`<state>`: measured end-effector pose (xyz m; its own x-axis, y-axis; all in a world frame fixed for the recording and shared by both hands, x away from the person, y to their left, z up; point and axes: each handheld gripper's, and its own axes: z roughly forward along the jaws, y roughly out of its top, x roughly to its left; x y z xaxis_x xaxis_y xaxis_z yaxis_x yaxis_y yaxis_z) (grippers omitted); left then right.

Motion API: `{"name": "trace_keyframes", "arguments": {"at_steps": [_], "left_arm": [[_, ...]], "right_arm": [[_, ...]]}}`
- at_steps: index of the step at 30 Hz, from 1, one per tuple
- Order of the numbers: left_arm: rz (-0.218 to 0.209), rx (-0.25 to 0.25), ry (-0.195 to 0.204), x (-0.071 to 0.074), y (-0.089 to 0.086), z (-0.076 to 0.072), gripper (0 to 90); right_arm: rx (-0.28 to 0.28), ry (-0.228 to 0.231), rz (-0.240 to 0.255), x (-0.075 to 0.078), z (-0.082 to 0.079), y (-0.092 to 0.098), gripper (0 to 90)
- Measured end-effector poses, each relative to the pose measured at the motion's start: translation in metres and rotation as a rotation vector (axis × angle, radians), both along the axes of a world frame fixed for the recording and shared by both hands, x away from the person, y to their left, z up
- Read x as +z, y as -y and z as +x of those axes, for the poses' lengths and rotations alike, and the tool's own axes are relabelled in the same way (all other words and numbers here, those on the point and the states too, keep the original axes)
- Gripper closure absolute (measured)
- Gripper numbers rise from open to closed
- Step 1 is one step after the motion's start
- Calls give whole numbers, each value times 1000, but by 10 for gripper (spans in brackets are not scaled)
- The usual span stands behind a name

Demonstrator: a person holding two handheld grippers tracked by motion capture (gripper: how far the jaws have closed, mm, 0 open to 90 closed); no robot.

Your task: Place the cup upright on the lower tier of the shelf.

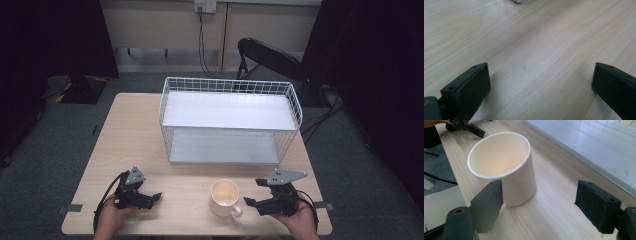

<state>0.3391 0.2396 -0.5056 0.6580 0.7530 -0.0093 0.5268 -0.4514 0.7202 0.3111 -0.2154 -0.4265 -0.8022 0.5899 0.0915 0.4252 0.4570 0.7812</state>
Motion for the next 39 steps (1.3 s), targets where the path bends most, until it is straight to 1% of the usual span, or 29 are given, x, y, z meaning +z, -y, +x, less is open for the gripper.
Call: {"name": "trace_keyframes", "arguments": {"at_steps": [9,14,20,23,25,28,30,33,36,38,39], "left_arm": [[0,0,0,0,0,0,14],[0,0,0,0,0,0,14],[0,0,0,0,0,0,13],[0,0,0,0,0,0,14],[0,0,0,0,0,0,14],[0,0,0,0,0,0,14],[0,0,0,0,0,0,14],[0,0,0,0,0,0,13],[-1,0,0,0,0,0,14],[0,0,0,0,0,0,14],[0,0,0,0,0,0,13]], "right_arm": [[5,0,8,11,7,-12,242],[10,-10,17,12,12,-21,256],[20,-21,16,11,15,-32,291],[23,-38,12,8,17,-37,335],[22,-44,-1,6,19,-40,372],[30,-62,2,2,21,-43,443],[31,-62,-6,0,22,-46,480],[37,-67,-22,-2,24,-50,532],[24,-78,-40,-5,26,-54,560],[23,-85,-45,-7,28,-55,596],[20,-91,-56,-9,30,-56,630]]}}
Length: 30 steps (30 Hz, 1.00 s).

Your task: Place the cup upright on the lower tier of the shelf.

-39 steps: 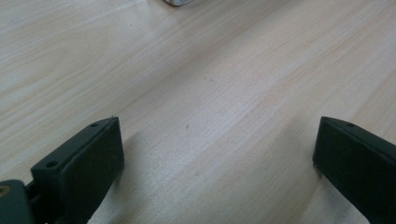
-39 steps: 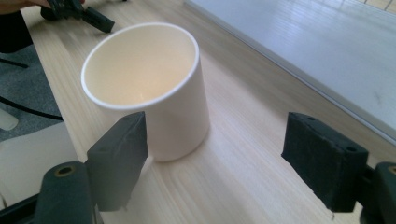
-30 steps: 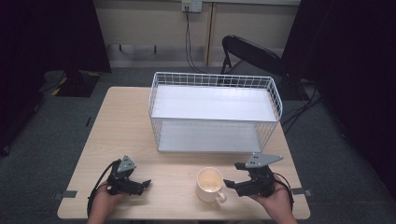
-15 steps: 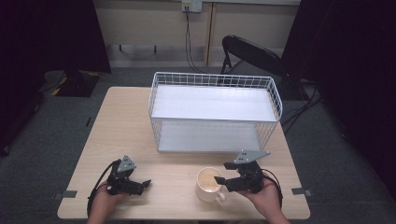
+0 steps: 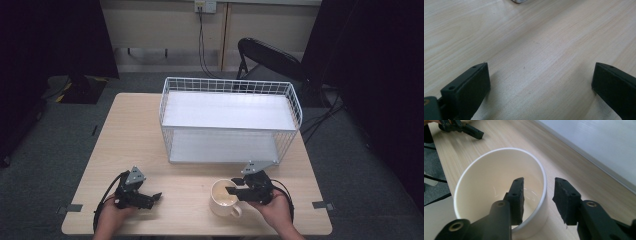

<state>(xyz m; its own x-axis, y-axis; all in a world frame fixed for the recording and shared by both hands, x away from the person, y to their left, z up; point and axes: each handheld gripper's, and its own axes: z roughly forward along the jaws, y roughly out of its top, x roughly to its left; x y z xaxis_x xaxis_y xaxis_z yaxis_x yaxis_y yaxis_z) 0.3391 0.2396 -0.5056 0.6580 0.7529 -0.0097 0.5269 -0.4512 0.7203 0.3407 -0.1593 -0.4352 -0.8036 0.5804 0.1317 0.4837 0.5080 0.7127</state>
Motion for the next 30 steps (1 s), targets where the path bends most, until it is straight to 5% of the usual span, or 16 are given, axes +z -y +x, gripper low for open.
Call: {"name": "trace_keyframes", "arguments": {"at_steps": [6,11,20,30], "left_arm": [[0,0,0,0,0,0,14],[0,0,0,0,0,0,13],[0,0,0,0,0,0,13],[0,-1,0,0,0,0,14]], "right_arm": [[-9,22,-18,-1,0,-5,782],[-22,48,-31,0,0,-4,818],[-48,56,8,1,3,4,823],[-104,91,-10,8,12,14,823]]}}
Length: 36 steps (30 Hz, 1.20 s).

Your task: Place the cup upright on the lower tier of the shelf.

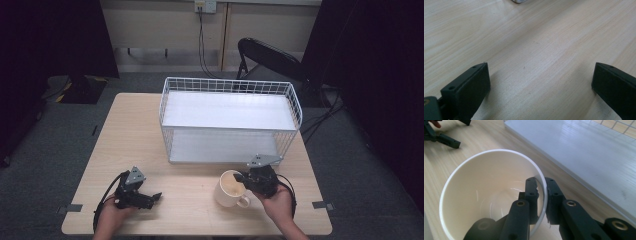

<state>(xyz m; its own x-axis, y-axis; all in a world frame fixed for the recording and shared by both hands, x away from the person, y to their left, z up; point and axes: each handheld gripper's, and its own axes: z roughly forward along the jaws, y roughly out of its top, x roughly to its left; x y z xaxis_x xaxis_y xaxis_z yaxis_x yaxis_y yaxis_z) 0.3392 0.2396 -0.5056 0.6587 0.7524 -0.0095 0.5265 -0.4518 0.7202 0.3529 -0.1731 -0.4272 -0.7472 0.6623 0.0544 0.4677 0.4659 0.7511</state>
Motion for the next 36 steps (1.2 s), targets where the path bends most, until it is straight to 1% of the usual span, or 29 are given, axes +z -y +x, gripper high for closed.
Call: {"name": "trace_keyframes", "arguments": {"at_steps": [8,17,22,27,29,36], "left_arm": [[0,0,-1,0,0,0,12],[0,0,-1,0,0,0,12],[0,-1,-2,0,0,0,11],[0,-1,-2,0,0,0,11],[1,-1,-2,0,0,0,11],[1,-2,-2,0,0,0,10]], "right_arm": [[-44,12,-11,5,9,7,824],[-94,46,-24,10,18,12,824],[-122,75,-28,12,22,14,825],[-159,107,-28,13,25,17,824],[-172,111,-27,13,27,18,825],[-226,150,-26,13,31,22,825]]}}
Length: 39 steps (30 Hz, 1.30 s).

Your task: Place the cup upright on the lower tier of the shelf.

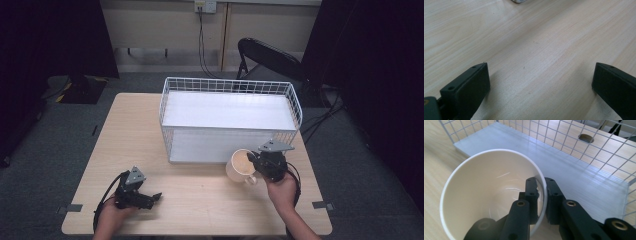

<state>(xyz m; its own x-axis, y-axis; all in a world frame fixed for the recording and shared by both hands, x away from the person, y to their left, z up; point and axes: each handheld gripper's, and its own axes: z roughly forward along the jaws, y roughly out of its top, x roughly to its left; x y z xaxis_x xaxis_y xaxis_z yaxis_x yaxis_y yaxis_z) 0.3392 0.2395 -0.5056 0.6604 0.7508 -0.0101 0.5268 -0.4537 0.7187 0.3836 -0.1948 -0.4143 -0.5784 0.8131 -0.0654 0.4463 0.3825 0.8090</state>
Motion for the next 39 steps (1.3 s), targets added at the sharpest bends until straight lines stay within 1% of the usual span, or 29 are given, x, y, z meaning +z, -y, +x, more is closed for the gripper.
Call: {"name": "trace_keyframes", "arguments": {"at_steps": [6,12,19,27,31,33,34,39], "left_arm": [[0,-1,-1,0,0,0,8],[1,-2,-1,0,0,0,5],[1,-3,-1,0,0,0,5],[1,-2,-1,0,0,0,5],[1,-3,-1,0,0,0,5],[1,-3,-1,0,0,0,5],[1,-3,-1,0,0,0,5],[1,-3,-1,0,0,0,5]], "right_arm": [[-42,35,-9,-1,3,0,825],[-72,48,-30,-3,7,-1,824],[-100,66,-41,-4,14,2,824],[-151,72,-41,-9,20,5,824],[-163,78,-47,-11,23,6,824],[-167,68,-48,-12,24,6,823],[-170,75,-52,-12,25,6,824],[-188,71,-44,-13,28,7,823]]}}
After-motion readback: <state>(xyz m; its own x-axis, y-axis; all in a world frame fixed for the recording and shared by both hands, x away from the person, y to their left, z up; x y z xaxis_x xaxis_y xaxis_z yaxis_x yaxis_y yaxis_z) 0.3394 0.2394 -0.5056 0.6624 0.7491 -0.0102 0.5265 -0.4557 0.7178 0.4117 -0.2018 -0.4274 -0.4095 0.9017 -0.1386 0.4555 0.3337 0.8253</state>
